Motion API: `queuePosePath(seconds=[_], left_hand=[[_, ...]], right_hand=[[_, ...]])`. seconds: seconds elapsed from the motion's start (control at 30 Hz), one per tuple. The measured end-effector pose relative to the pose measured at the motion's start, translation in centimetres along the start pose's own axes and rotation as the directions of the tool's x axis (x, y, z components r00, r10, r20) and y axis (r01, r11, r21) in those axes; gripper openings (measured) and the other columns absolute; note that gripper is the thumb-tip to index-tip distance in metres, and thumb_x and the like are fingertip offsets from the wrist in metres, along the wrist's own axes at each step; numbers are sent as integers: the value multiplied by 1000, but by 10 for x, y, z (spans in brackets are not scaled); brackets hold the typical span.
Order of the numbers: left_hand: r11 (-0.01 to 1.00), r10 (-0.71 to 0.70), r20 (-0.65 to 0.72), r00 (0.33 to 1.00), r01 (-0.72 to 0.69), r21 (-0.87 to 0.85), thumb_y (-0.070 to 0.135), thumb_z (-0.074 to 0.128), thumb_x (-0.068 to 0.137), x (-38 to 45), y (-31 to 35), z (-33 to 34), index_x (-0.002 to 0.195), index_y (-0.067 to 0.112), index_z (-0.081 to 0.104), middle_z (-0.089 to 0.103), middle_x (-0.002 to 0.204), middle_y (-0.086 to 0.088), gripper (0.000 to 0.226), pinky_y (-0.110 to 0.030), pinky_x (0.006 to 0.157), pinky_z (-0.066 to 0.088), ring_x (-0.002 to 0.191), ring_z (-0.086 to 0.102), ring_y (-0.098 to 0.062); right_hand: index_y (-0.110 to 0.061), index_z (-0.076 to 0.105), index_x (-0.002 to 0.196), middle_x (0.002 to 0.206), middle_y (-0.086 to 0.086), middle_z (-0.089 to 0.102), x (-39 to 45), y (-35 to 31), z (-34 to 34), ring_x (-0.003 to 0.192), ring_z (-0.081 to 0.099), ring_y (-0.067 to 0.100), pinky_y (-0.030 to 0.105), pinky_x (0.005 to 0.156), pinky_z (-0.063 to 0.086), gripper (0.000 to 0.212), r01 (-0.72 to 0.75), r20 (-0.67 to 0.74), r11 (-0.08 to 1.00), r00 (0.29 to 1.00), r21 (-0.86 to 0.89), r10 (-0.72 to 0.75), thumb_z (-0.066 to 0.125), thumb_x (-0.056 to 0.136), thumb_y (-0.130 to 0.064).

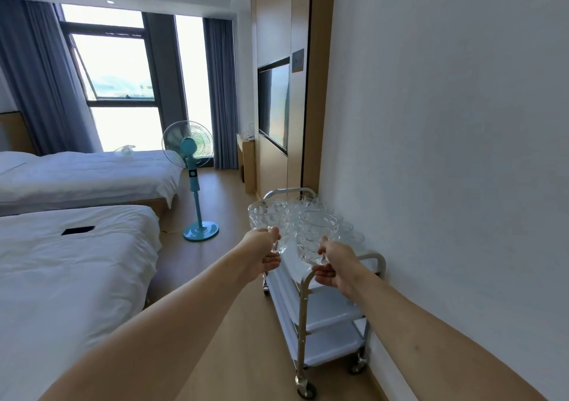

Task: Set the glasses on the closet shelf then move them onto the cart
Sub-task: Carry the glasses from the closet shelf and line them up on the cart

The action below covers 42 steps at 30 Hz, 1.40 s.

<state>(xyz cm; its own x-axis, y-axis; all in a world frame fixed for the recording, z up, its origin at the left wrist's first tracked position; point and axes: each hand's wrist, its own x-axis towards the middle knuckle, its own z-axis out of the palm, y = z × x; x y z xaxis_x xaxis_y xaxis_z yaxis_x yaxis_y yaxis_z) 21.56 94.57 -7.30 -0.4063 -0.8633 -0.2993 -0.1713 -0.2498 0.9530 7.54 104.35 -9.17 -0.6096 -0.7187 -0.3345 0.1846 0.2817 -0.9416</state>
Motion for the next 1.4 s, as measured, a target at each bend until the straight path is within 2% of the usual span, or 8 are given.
queuePosePath(seconds=[0.17, 0.37, 0.53, 0.7, 0.87, 1.23, 1.4], left_hand=[[999, -31, 5, 1000, 30, 14, 30, 47, 108, 56, -4, -25, 108, 7, 59, 54, 81, -16, 26, -27, 57, 52, 66, 52, -22], [995, -98, -10, 995, 98, -16, 32, 47, 107, 114, -13, -42, 105, 10, 60, 58, 83, -18, 26, -32, 68, 58, 72, 58, -26], [991, -130, -24, 991, 129, -45, 32, 45, 108, 158, -14, -52, 102, 11, 59, 55, 77, -17, 26, -30, 64, 55, 66, 54, -24], [992, -124, -75, 989, 121, -35, 34, 46, 108, 220, -13, -56, 102, 12, 60, 58, 84, -18, 27, -34, 74, 58, 74, 58, -26], [983, -182, -91, 979, 177, -52, 36, 46, 107, 286, -6, -55, 100, 13, 60, 58, 89, -21, 28, -34, 70, 57, 73, 59, -26], [980, -198, -144, 970, 192, -59, 35, 46, 107, 393, -2, -62, 107, 11, 60, 58, 87, -19, 27, -33, 73, 59, 75, 59, -26], [971, -231, -125, 965, 222, -85, 40, 49, 105, 442, -1, -77, 106, 13, 61, 60, 88, -19, 30, -32, 65, 58, 73, 60, -25]], right_hand=[[-5, 56, 99, 76, 17, 58, 40, 2, 38, 63, 51, 23, 32, 57, 51, 32, -33, 1, 999, 999, -3, 33, 47, 106, -35], [-5, 54, 97, 71, 15, 54, 91, 7, 69, 58, 48, 21, 30, 52, 47, 32, -76, 16, 997, 997, -16, 76, 45, 107, -34], [-3, 58, 103, 78, 18, 59, 146, 9, 92, 67, 55, 25, 34, 58, 54, 34, -109, 41, 993, 993, -41, 110, 46, 106, -34], [-6, 56, 97, 78, 17, 58, 210, 5, 111, 65, 53, 23, 34, 61, 53, 30, -106, 88, 993, 990, -46, 110, 45, 106, -33], [-7, 55, 94, 78, 17, 57, 275, -6, 129, 62, 51, 22, 33, 59, 53, 31, -127, 122, 990, 984, -56, 133, 45, 106, -34], [-6, 56, 96, 77, 16, 57, 387, -23, 160, 61, 50, 21, 32, 58, 51, 31, -174, 162, 982, 969, -80, 185, 48, 105, -34], [-6, 57, 98, 80, 17, 58, 425, -31, 182, 63, 52, 21, 33, 59, 52, 31, -194, 160, 977, 965, -88, 206, 48, 105, -36]])
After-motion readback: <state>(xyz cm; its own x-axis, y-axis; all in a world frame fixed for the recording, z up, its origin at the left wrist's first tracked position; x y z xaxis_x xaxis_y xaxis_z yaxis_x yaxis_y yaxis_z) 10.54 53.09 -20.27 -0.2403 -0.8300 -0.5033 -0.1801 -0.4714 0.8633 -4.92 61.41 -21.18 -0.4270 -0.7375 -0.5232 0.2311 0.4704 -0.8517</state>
